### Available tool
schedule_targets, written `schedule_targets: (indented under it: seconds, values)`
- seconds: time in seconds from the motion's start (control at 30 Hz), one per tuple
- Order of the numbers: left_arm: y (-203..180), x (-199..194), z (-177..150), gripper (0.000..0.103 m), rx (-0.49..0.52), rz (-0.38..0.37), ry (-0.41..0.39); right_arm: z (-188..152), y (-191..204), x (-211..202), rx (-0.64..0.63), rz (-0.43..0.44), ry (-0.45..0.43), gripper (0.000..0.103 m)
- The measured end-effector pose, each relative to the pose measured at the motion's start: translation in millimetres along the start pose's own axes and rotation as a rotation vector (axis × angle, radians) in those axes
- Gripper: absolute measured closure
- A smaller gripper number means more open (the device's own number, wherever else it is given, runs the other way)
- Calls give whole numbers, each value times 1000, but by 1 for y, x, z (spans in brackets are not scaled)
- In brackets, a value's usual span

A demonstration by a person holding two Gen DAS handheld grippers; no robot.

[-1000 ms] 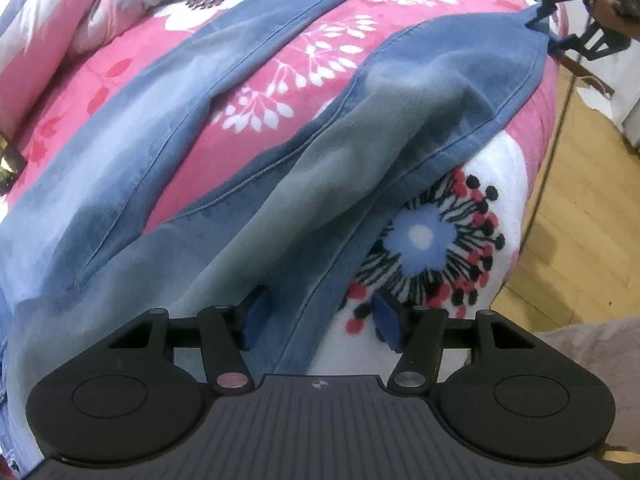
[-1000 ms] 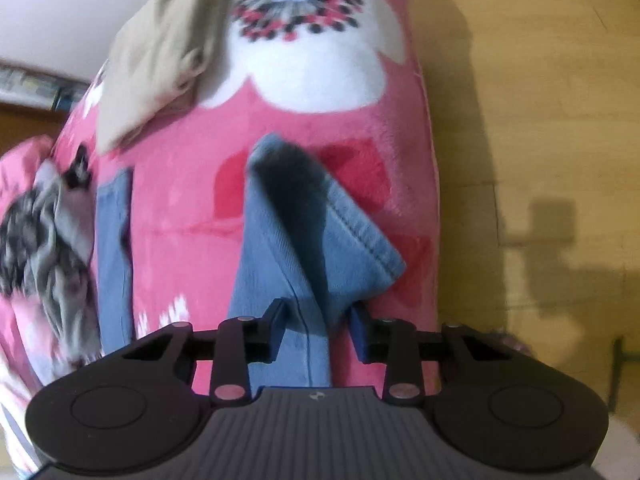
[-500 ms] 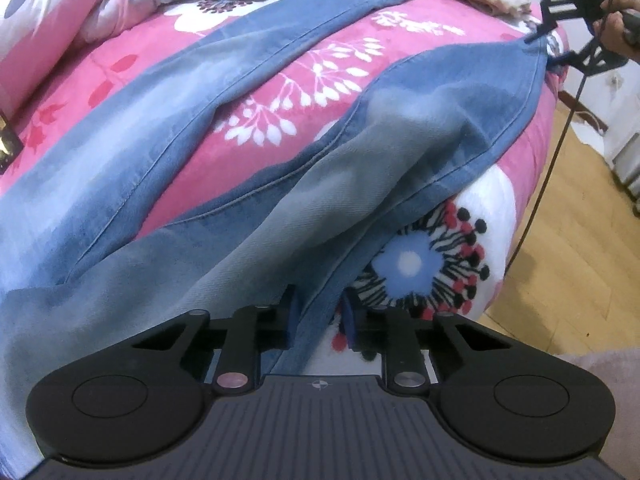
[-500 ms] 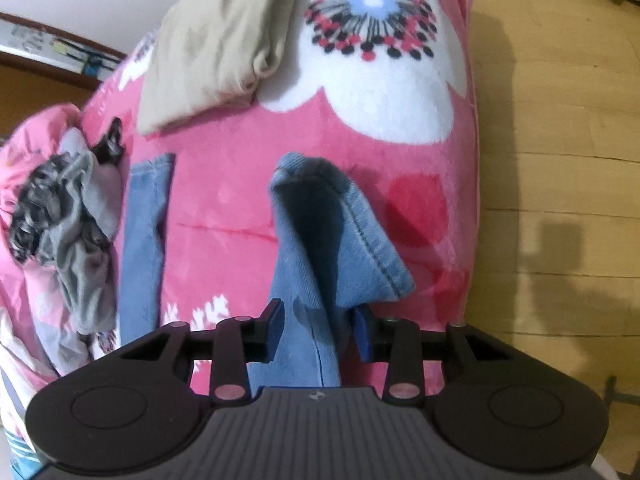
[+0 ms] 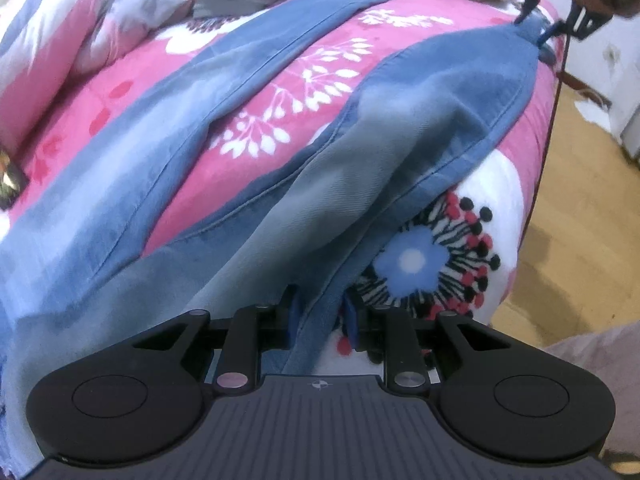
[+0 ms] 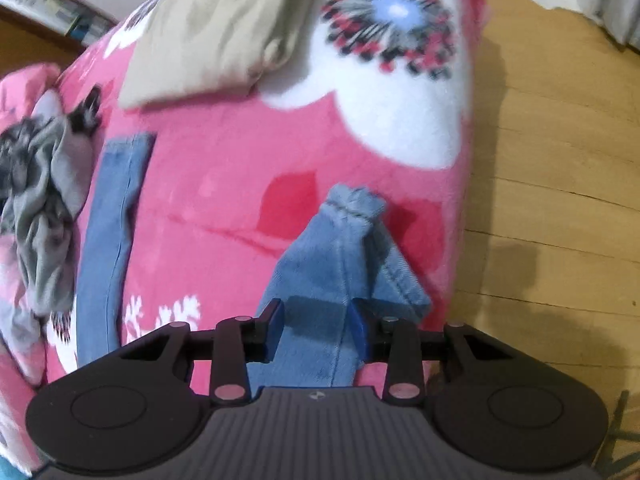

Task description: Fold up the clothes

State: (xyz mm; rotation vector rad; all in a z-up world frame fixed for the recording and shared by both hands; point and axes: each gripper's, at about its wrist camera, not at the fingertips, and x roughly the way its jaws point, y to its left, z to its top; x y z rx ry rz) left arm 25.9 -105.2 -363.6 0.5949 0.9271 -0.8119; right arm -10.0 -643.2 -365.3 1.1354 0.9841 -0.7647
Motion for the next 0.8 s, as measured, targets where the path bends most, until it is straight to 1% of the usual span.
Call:
schedule_targets:
  seconds: [0.1,0.2,0.23,0.27,0.3,0.4,0.47,0.5,0.53,0.57,0.6,0.63,0.67,0.7,0.73,0.8]
  values:
    - [2,2,-1,75,-12,0,-3,4,-4,-11,21,-17,-53,56]
    - [5,4,-1,73,-43,-10,-3,13,-7,-1,41,-27,-53,56]
    - [7,4,-1,71,-53,-10,-3,16,-7,4,42,-28,-49,56]
    - [7,5,-1,65,-59,-5,-5,19,-6,8,45,-29,-42,55]
    - [8,5,-1,63,-65,-1,-7,18,-6,10,50,-20,-38,55]
    - [11,6,-2,62,-75,-9,-17,12,1,5,33,74,-22,58]
    - [14,2,-1,62,-79,-32,-22,7,8,5,-14,86,-27,59]
    - [16,-1,0,63,-81,-49,-23,6,10,8,-33,81,-26,64]
    - [18,-5,1,64,-83,-66,-25,6,12,12,-43,73,-18,68]
    - [20,-8,2,72,-84,-82,-27,8,12,18,-47,66,-7,87]
    - [22,-12,3,85,-86,-99,-28,8,16,20,-67,63,-6,98]
    - [24,-15,4,87,-88,-116,-30,8,22,19,-98,60,-15,99]
    - [26,-18,5,92,-89,-133,-32,6,32,13,-139,70,-28,99]
    - [28,-22,6,97,-91,-149,-33,2,45,3,-189,95,-43,100]
    - [30,-25,7,101,-92,-166,-35,-1,60,-9,-223,139,-52,100]
    - [34,-32,9,102,-96,-199,-38,-5,91,-45,-260,272,-73,100]
